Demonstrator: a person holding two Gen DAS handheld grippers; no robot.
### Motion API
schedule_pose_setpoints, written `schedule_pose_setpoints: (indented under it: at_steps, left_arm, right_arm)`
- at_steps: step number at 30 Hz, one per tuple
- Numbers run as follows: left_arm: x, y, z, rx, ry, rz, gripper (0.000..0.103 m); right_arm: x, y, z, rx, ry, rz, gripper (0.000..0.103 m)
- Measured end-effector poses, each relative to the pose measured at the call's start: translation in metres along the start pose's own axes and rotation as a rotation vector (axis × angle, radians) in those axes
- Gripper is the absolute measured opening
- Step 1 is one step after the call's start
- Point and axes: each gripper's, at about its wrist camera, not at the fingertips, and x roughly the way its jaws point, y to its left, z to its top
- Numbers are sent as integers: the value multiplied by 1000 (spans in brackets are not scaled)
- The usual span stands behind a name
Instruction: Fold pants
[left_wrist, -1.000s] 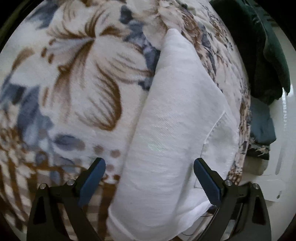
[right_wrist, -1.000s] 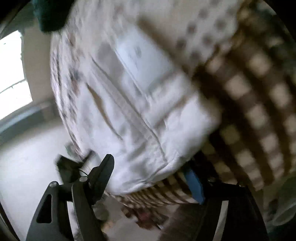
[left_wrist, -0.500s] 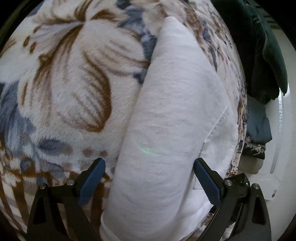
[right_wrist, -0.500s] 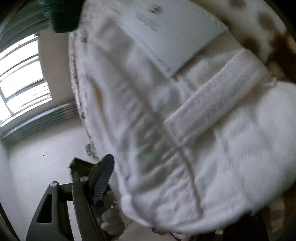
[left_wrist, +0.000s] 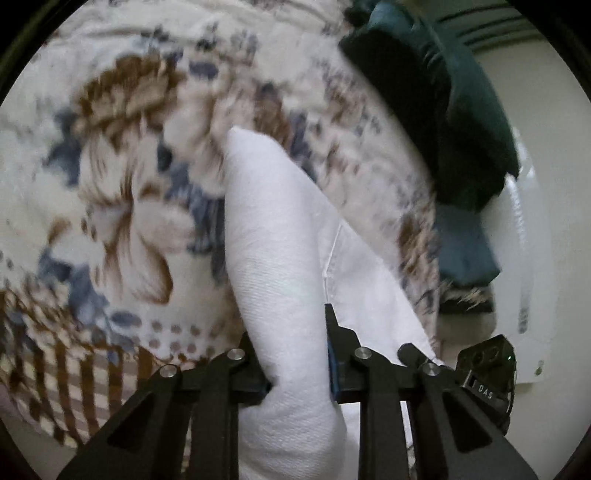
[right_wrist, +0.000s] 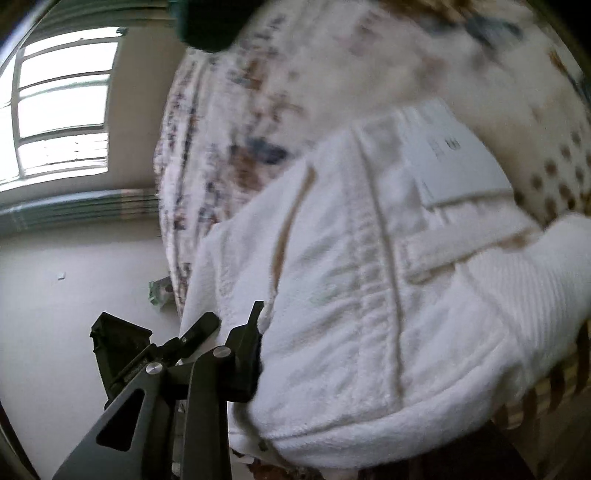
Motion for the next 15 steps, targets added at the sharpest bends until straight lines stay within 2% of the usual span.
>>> schedule_pose_setpoints:
  at_steps: [4, 8, 11, 15]
  left_arm:
    - [-36, -3, 40, 13, -75, -23, 20]
    - [-63, 15, 100, 17, -139, -37, 19]
    - [-76, 40, 158, 20, -177, -38, 19]
    - [-87, 86, 244, 39, -213, -11, 20]
  right_arm:
    - [-5, 55, 21, -63, -14, 26, 32]
    - [22, 123, 46, -148, -36, 43, 32]
    - [63, 171, 67, -190, -43, 58, 32]
    - [144, 239, 98, -248, -54, 70, 32]
